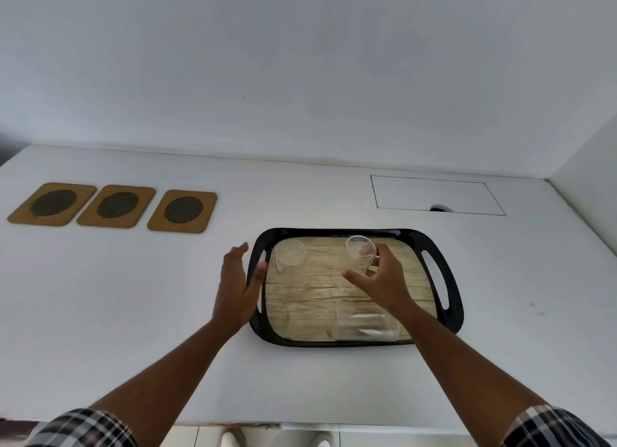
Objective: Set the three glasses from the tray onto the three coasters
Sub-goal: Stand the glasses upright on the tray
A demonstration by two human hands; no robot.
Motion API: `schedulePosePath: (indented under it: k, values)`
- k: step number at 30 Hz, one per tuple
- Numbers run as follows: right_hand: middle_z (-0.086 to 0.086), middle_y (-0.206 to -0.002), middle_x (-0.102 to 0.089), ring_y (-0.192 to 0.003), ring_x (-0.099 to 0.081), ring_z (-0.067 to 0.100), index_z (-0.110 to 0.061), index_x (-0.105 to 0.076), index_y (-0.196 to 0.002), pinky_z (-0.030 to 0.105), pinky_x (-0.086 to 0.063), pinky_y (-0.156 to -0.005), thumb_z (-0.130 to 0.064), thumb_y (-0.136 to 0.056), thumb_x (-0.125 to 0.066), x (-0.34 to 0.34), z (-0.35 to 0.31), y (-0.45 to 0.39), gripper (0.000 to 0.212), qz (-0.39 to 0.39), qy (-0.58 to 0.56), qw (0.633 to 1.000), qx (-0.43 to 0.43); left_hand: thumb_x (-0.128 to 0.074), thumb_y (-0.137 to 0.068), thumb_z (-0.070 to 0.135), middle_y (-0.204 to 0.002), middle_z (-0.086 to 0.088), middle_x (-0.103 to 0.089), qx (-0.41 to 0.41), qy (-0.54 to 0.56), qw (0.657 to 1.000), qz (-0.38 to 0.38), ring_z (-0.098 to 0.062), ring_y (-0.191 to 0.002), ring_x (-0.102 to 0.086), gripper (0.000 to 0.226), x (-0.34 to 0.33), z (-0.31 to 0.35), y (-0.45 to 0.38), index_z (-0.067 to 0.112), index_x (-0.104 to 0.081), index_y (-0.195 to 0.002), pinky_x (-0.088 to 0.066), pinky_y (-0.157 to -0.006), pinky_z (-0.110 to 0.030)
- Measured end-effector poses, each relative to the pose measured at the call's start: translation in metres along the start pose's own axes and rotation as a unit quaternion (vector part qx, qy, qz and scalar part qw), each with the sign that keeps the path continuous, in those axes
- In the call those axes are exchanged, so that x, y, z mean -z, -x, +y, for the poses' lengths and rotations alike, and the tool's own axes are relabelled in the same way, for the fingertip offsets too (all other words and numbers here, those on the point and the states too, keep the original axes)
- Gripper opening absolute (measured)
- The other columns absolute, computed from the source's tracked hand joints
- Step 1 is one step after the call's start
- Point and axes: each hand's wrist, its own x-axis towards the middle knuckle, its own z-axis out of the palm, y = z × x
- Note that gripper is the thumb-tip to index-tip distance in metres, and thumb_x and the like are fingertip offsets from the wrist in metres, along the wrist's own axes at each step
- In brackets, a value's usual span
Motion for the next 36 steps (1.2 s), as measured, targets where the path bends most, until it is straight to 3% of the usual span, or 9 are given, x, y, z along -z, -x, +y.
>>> schedulePosePath:
  k: [4, 7, 12, 16, 20, 26, 33, 36]
  values:
    - [-0.007, -0.108, -0.064, -0.096, -0.062, -0.003, -0.017, -0.059, -0.116, 0.006, -0.052, -0.067, -0.036, -0.067, -0.098, 0.0, 0.0, 0.0, 0.065, -0.005, 0.009, 1.0, 0.002, -0.027, -0.098, 0.062, -0.159, -0.014, -0.035, 0.062, -0.086, 0.994, 0.017, -0.027, -0.152, -0.024, 0.074, 0.01, -0.032, 0.014, 0.011, -0.031, -0.153, -0.022, -0.124, -0.051]
    - [-0.008, -0.107, -0.064, -0.096, -0.064, 0.002, -0.019, -0.058, -0.115, 0.011, -0.055, -0.071, -0.037, -0.066, -0.098, 0.001, 0.0, 0.0, 0.065, -0.009, 0.01, 1.0, 0.005, -0.026, -0.098, 0.055, -0.166, -0.012, -0.022, 0.075, -0.159, 0.984, -0.032, -0.023, -0.156, -0.009, 0.075, 0.015, -0.053, 0.025, 0.01, -0.019, -0.158, -0.007, -0.126, -0.04]
    - [-0.003, -0.112, -0.065, -0.099, -0.066, 0.009, -0.017, -0.058, -0.119, 0.026, -0.06, -0.081, -0.037, -0.066, -0.098, 0.0, 0.001, 0.001, 0.069, -0.009, 0.012, 1.0, 0.009, -0.018, -0.099, 0.053, -0.169, -0.006, -0.009, 0.005, -0.28, 0.954, -0.105, -0.019, -0.156, 0.0, 0.075, 0.021, -0.067, 0.032, 0.01, -0.008, -0.159, -0.005, -0.127, -0.04]
    - [0.001, -0.115, -0.066, -0.101, -0.066, 0.011, -0.015, -0.058, -0.12, 0.027, -0.06, -0.081, -0.038, -0.066, -0.098, 0.001, 0.003, 0.003, 0.07, -0.008, 0.017, 1.0, 0.009, -0.005, -0.093, 0.057, -0.168, -0.005, -0.001, -0.025, -0.333, 0.933, -0.131, -0.02, -0.155, 0.006, 0.081, 0.021, -0.068, 0.036, 0.01, -0.006, -0.159, -0.004, -0.127, -0.042]
    - [0.003, -0.118, -0.066, -0.105, -0.067, 0.017, -0.013, -0.058, -0.123, 0.031, -0.062, -0.085, -0.036, -0.066, -0.098, 0.002, 0.004, 0.006, 0.074, -0.009, 0.015, 1.0, 0.002, -0.003, -0.095, 0.055, -0.168, -0.006, -0.001, -0.028, -0.356, 0.925, -0.129, -0.021, -0.155, 0.006, 0.078, 0.019, -0.068, 0.038, 0.01, -0.005, -0.159, -0.006, -0.127, -0.043]
    - [0.001, -0.118, -0.067, -0.102, -0.066, 0.012, -0.014, -0.059, -0.123, 0.016, -0.053, -0.077, -0.039, -0.066, -0.098, 0.001, 0.003, 0.008, 0.074, -0.008, 0.017, 1.0, -0.003, -0.006, -0.096, 0.054, -0.168, -0.006, -0.004, -0.026, -0.36, 0.924, -0.126, -0.021, -0.155, 0.003, 0.076, 0.019, -0.067, 0.038, 0.01, -0.008, -0.159, -0.008, -0.127, -0.043]
    - [0.002, -0.119, -0.067, -0.105, -0.068, 0.017, -0.014, -0.058, -0.122, 0.032, -0.062, -0.085, -0.039, -0.063, -0.099, 0.0, 0.005, 0.006, 0.076, -0.014, 0.015, 1.0, -0.009, -0.006, -0.095, 0.054, -0.169, -0.004, -0.003, -0.016, -0.358, 0.925, -0.13, -0.02, -0.155, 0.003, 0.077, 0.02, -0.064, 0.04, 0.011, -0.009, -0.159, -0.006, -0.127, -0.042]
    - [0.002, -0.119, -0.066, -0.105, -0.068, 0.017, -0.015, -0.058, -0.122, 0.031, -0.062, -0.084, -0.04, -0.063, -0.099, -0.002, 0.005, 0.004, 0.077, -0.015, 0.019, 1.0, -0.009, -0.005, -0.095, 0.055, -0.168, -0.005, -0.003, -0.017, -0.359, 0.924, -0.13, -0.02, -0.155, 0.003, 0.078, 0.02, -0.063, 0.039, 0.011, -0.009, -0.159, -0.006, -0.127, -0.042]
